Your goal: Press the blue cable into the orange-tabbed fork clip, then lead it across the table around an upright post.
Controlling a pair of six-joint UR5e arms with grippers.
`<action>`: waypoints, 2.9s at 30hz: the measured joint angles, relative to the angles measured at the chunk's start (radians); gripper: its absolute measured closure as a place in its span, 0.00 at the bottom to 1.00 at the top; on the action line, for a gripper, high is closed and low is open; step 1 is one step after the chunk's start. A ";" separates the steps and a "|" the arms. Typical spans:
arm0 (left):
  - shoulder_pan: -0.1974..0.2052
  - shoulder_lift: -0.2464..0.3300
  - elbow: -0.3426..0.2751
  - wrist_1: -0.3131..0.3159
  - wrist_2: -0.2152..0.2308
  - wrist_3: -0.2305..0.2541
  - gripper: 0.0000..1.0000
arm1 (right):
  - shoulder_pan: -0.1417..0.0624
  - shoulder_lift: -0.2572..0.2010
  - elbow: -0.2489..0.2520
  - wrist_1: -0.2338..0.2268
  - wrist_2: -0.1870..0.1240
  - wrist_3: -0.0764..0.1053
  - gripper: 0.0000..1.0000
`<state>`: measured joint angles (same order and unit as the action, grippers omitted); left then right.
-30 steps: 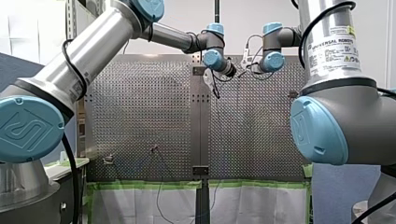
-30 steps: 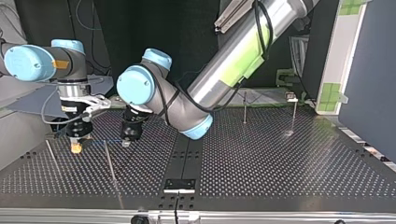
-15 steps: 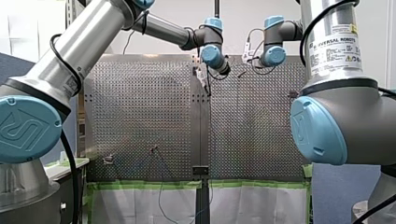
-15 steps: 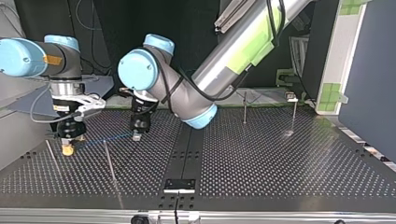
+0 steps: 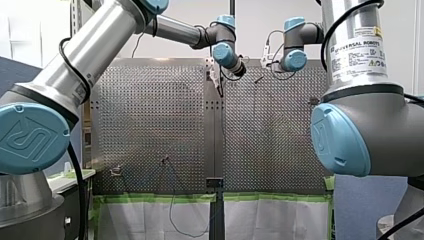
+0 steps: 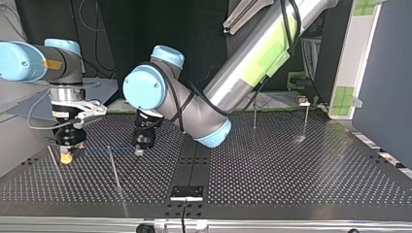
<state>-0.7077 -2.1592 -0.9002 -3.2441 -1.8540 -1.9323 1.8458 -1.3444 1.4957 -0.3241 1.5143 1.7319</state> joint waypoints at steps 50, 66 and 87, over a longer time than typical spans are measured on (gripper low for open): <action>0.099 -0.194 0.218 -0.005 0.152 -0.053 1.00 | -0.078 0.125 -0.018 -0.032 -0.022 0.011 1.00; 0.109 -0.216 0.207 0.000 0.166 -0.053 1.00 | -0.081 0.182 0.029 -0.036 -0.015 -0.011 1.00; 0.113 -0.236 0.205 -0.033 0.112 -0.080 0.08 | -0.098 0.261 0.090 -0.134 -0.015 -0.020 1.00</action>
<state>-0.5946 -2.3949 -0.6953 -3.2773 -1.7416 -2.0119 1.7480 -1.0838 1.5861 -0.4580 1.4988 1.7114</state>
